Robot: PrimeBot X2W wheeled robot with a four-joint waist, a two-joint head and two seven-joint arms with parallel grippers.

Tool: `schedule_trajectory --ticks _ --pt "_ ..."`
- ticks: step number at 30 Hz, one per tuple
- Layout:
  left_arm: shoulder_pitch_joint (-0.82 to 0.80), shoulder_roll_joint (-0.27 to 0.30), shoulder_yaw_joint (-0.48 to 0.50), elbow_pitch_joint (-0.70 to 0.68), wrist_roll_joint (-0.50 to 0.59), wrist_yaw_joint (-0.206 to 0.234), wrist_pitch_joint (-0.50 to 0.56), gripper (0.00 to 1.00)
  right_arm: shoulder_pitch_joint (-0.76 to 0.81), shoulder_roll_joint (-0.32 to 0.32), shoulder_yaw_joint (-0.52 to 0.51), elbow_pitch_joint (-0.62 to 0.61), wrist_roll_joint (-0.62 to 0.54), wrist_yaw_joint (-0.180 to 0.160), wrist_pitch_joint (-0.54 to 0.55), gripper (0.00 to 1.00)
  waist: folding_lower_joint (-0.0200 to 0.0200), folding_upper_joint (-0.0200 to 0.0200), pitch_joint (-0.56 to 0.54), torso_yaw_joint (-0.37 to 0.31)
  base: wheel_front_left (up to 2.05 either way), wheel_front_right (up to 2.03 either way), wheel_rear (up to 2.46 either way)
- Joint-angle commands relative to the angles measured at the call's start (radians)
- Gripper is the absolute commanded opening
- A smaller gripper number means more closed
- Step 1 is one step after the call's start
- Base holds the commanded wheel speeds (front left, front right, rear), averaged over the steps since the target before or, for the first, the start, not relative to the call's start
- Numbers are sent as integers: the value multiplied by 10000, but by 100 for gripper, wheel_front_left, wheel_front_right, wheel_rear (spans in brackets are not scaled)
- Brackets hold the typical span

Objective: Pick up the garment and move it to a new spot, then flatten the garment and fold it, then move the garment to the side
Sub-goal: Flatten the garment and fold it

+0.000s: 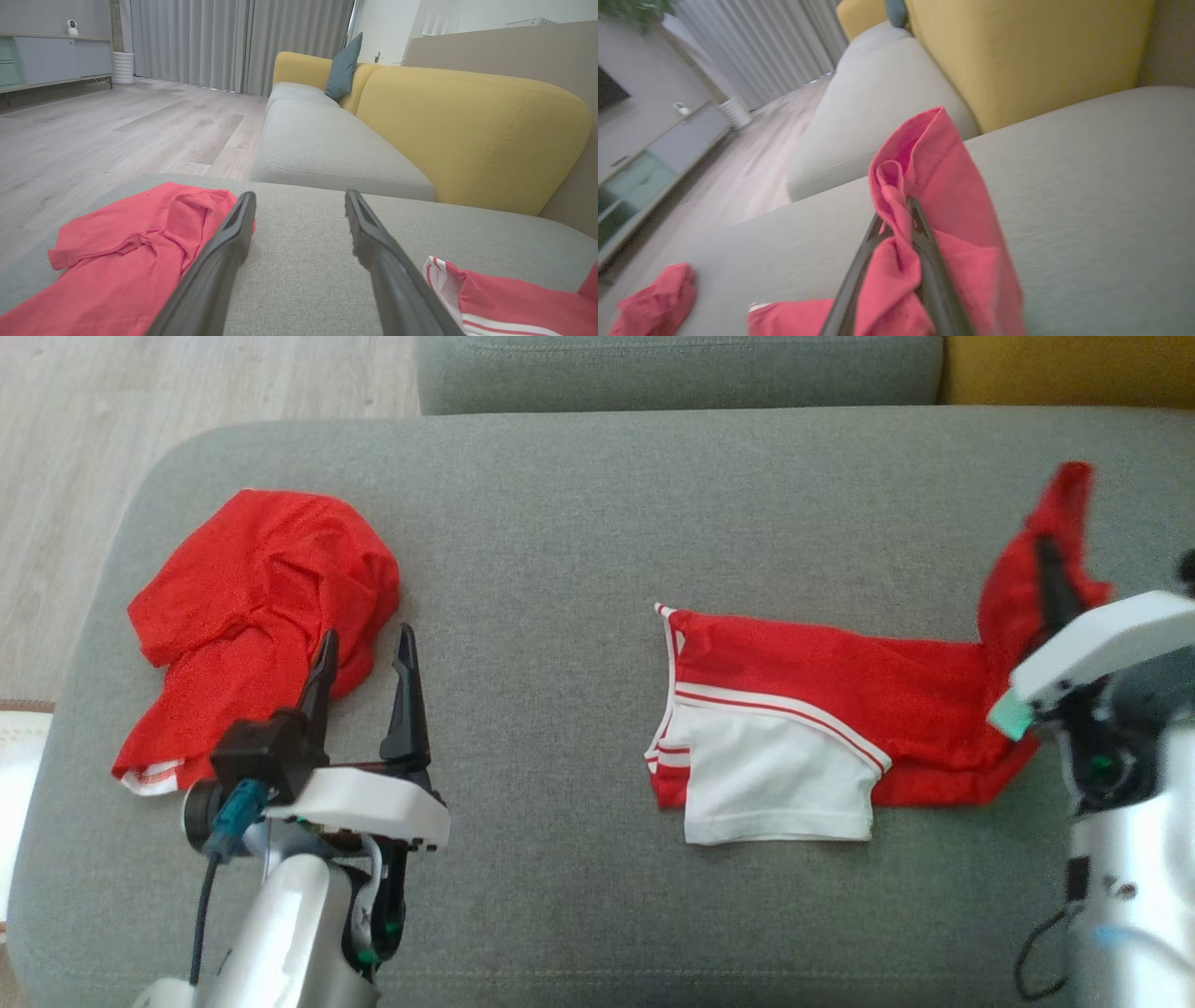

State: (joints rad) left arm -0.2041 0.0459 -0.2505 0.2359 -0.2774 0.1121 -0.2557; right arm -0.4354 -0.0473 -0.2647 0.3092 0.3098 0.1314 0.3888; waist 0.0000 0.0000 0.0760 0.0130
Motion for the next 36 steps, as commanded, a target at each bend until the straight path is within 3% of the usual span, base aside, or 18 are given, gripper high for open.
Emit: schedule_trajectory --ticks 1,5,13,19,28,29,30,36 --pt "-234 45 244 -346 -44 50 -61 100 -89 -33 437 -408 323 -7 15 0 0 0 -40 24 0 0 0" --pt "-168 45 191 -364 -72 94 -61 100 317 -32 2030 -153 2405 -7 -519 0 0 0 -142 115 0 0 0" --pt "-162 44 25 -347 -134 121 -61 100 344 -31 4713 1821 4691 -7 -2704 0 0 0 -103 367 0 0 0" --pt "-235 44 -118 -262 -186 125 -61 100 -284 -30 6811 3504 5900 -7 -4396 0 0 0 3 583 0 0 0" --pt "-303 44 -195 -221 -224 168 -61 100 -1266 -30 9076 5031 7345 -7 -5700 0 0 0 262 709 0 0 0" --pt "-325 44 -213 -223 -222 168 -61 100 -1412 -30 9309 5297 7401 -7 -5801 11 0 0 307 714 0 0 0" --pt "-346 44 -228 -229 -220 168 -61 100 -1541 -30 9546 5473 7480 -7 -5890 98 0 0 343 720 0 0 0" --pt "-411 43 -107 -173 -166 143 -61 100 -1900 -30 11100 5264 8536 -7 -6044 100 0 0 394 654 0 0 0"
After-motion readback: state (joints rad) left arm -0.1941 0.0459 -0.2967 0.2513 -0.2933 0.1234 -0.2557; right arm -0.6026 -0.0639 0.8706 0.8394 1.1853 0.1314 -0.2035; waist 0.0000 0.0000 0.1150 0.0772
